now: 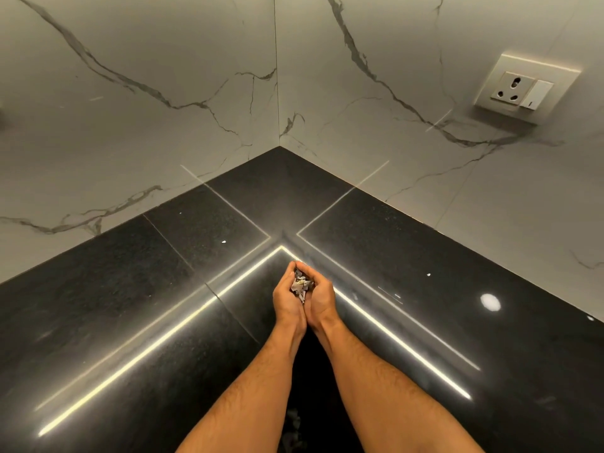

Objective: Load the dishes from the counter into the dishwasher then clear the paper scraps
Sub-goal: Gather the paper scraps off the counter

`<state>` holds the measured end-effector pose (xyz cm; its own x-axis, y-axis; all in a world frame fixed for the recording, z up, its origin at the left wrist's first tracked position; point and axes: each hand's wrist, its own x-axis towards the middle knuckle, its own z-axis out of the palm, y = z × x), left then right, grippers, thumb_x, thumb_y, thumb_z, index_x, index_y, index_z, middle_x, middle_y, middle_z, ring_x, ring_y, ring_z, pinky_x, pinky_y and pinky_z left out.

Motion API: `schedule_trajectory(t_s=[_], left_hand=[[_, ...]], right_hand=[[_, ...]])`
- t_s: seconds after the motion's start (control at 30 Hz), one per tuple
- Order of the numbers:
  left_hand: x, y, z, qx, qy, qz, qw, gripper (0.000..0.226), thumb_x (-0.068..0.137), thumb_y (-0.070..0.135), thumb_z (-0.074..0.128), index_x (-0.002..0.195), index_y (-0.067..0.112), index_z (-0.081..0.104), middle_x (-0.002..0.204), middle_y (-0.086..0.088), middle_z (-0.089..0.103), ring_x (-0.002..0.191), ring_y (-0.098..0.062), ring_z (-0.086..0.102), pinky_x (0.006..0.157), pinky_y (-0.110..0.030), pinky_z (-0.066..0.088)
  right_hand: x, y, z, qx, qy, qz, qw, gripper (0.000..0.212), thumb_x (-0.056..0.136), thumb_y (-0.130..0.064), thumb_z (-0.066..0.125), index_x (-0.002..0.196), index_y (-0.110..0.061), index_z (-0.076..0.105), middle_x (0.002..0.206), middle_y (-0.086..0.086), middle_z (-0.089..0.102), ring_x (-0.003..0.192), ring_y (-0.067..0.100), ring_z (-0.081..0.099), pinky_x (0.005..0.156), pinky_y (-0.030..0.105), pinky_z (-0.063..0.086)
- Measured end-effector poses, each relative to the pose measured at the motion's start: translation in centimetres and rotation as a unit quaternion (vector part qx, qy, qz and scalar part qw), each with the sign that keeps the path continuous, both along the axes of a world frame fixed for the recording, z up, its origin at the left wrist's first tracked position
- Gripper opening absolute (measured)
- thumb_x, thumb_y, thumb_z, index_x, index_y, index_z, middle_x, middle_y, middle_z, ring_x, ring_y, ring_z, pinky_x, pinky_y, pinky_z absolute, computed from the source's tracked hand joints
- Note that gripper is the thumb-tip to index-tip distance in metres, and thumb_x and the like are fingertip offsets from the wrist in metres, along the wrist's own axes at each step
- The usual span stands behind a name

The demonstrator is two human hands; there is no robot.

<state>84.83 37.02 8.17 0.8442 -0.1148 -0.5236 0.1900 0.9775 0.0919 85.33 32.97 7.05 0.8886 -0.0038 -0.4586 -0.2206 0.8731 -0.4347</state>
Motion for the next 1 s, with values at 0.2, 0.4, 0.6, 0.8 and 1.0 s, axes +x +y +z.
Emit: schedule_trajectory(t_s=[0.2, 0.4, 0.6, 0.8, 1.0], left_hand=[[-5.8, 1.1, 1.6, 0.014, -0.012, -0.024, 1.000, 0.026, 0.101, 0.010, 0.049, 0.114, 0.002, 0.070, 0.112, -0.012, 0.069, 0.115, -0.018, 0.062, 0.101, -0.033, 0.051], [-13.4, 3.8, 1.8, 0.110, -0.028, -0.056, 0.992, 0.027, 0.102, 0.007, 0.044, 0.112, 0.004, 0.068, 0.107, -0.012, 0.071, 0.105, -0.020, 0.066, 0.098, -0.030, 0.052], [-19.7, 7.3, -1.5, 0.092, -0.018, -0.068, 0.993, 0.044, 0.089, 0.013, 0.064, 0.133, 0.005, 0.063, 0.121, -0.011, 0.069, 0.116, -0.023, 0.066, 0.100, -0.033, 0.051], [-24.5, 8.5, -2.4, 0.109, 0.037, -0.064, 0.991, 0.030, 0.099, 0.012, 0.052, 0.124, 0.006, 0.067, 0.109, -0.011, 0.074, 0.106, -0.022, 0.069, 0.090, -0.032, 0.053], [-24.7, 8.7, -6.7, 0.032, 0.075, -0.119, 0.990, 0.021, 0.089, 0.030, 0.062, 0.111, 0.030, 0.064, 0.101, 0.014, 0.065, 0.092, 0.002, 0.066, 0.081, -0.014, 0.053]], right_hand=[[-5.4, 1.2, 0.1, -0.008, -0.007, -0.011, 1.000, 0.017, 0.087, -0.013, 0.070, 0.097, -0.001, 0.074, 0.097, 0.015, 0.068, 0.091, 0.025, 0.070, 0.089, 0.034, 0.057], [-13.4, 3.7, 1.9, -0.052, -0.007, -0.041, 0.998, 0.018, 0.092, -0.008, 0.061, 0.091, 0.000, 0.077, 0.096, 0.017, 0.070, 0.088, 0.024, 0.070, 0.081, 0.030, 0.059], [-21.8, 7.0, 2.5, -0.069, 0.007, -0.045, 0.997, 0.023, 0.095, -0.008, 0.058, 0.088, -0.001, 0.080, 0.096, 0.017, 0.074, 0.089, 0.025, 0.073, 0.073, 0.029, 0.061], [-25.7, 8.4, -0.1, -0.055, 0.046, -0.035, 0.997, 0.019, 0.092, -0.007, 0.061, 0.097, 0.002, 0.077, 0.103, 0.019, 0.071, 0.095, 0.027, 0.071, 0.076, 0.030, 0.060], [-25.6, 8.3, -6.0, -0.047, 0.104, -0.027, 0.993, 0.020, 0.091, -0.011, 0.063, 0.096, 0.000, 0.079, 0.101, 0.019, 0.073, 0.101, 0.031, 0.070, 0.086, 0.036, 0.057]])
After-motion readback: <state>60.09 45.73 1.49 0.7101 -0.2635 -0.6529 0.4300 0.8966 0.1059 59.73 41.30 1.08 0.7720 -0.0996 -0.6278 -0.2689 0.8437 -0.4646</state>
